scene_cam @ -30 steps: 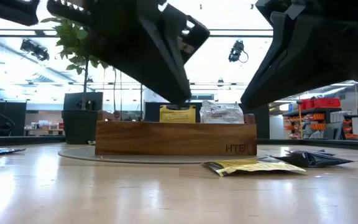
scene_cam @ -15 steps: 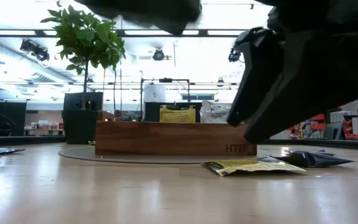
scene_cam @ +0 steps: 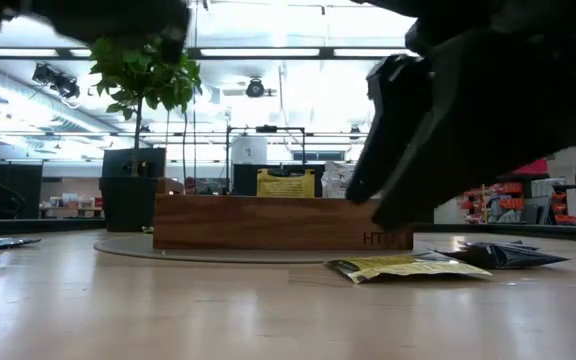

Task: Pick & Place Tea
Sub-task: Put the yellow tea bag into the middle section of the wooden organizer

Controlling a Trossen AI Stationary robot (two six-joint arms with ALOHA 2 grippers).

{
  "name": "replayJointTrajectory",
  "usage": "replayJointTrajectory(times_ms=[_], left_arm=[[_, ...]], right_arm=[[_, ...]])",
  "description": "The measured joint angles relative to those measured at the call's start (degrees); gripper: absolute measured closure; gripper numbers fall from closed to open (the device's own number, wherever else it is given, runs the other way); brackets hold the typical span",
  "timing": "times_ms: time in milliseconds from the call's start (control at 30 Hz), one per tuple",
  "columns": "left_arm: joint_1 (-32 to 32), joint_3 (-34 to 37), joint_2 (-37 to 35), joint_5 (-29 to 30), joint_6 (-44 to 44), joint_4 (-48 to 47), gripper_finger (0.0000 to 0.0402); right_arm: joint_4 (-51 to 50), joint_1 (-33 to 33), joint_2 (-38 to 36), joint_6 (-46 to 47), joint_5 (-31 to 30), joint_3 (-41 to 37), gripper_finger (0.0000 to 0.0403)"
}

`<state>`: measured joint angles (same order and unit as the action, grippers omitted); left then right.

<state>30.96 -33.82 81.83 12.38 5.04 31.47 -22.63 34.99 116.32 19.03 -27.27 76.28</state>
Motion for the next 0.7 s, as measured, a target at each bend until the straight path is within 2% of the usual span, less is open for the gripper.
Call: replayJointTrajectory(times_ms=[133, 300, 400, 700], left_arm=[[1.8, 3.7, -4.1, 4.6, 0.3, 0.0, 0.0399], [3.2, 6.9, -7.6, 7.4, 0.5, 0.2, 0.0399], [3.4, 7.5, -9.0, 7.7, 0.5, 0.8, 0.0399], [3.4, 7.7, -9.2, 8.0, 1.0, 1.3, 0.0399]], right_arm=[[-0.3, -1.9, 0.6, 0.2, 4.7, 0.0, 0.0147], [-0.5, -3.4, 0.5, -0.7, 4.2, 0.0, 0.0147], [0.5, -4.8, 1.5, -1.6, 9.9, 0.0, 0.0147], [0.5, -6.8, 2.8, 0.1, 14.0, -0.2, 0.0156]])
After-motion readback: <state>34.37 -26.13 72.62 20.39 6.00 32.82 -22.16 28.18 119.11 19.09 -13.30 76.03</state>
